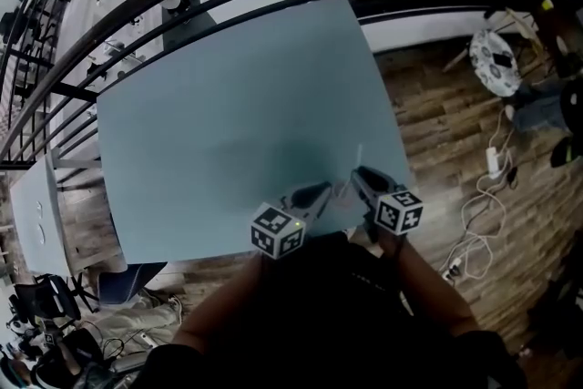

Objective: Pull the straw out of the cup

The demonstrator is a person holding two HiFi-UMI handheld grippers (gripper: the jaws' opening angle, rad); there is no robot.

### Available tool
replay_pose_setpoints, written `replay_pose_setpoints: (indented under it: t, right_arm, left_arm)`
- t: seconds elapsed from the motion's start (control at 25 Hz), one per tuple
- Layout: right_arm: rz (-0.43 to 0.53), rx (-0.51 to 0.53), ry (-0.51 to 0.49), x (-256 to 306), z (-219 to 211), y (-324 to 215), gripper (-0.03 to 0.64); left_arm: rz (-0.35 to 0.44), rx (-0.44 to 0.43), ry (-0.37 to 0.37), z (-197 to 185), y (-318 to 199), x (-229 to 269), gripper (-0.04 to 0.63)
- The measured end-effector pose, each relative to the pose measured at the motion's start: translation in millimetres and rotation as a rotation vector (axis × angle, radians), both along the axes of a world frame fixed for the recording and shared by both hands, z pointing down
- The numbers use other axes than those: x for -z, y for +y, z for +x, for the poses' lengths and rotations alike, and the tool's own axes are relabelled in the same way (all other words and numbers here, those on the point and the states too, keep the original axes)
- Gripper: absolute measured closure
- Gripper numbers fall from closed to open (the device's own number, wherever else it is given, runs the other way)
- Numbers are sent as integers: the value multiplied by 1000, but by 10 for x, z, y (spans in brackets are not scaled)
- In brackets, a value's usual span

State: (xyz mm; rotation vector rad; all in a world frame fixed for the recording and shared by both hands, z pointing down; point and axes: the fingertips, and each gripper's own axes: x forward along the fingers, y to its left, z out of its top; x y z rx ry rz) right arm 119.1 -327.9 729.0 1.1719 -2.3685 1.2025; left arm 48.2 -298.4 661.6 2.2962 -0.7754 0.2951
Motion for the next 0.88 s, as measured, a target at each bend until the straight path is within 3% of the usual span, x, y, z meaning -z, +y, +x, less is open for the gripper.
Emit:
replay_pose_setpoints:
  t: [0.16, 0.24, 0.88]
  right_arm:
    - [-2, -1, 19, -41, -8, -33, 537]
    - [-2, 3, 31, -57, -14, -40, 575]
    - [76, 50, 26, 219, 23, 91, 577]
  left_arm:
    - [-13, -16, 4, 24, 27, -25, 577]
    - [-18, -23, 1, 14, 54, -51, 577]
    - [25, -13, -23, 127, 201, 16, 578]
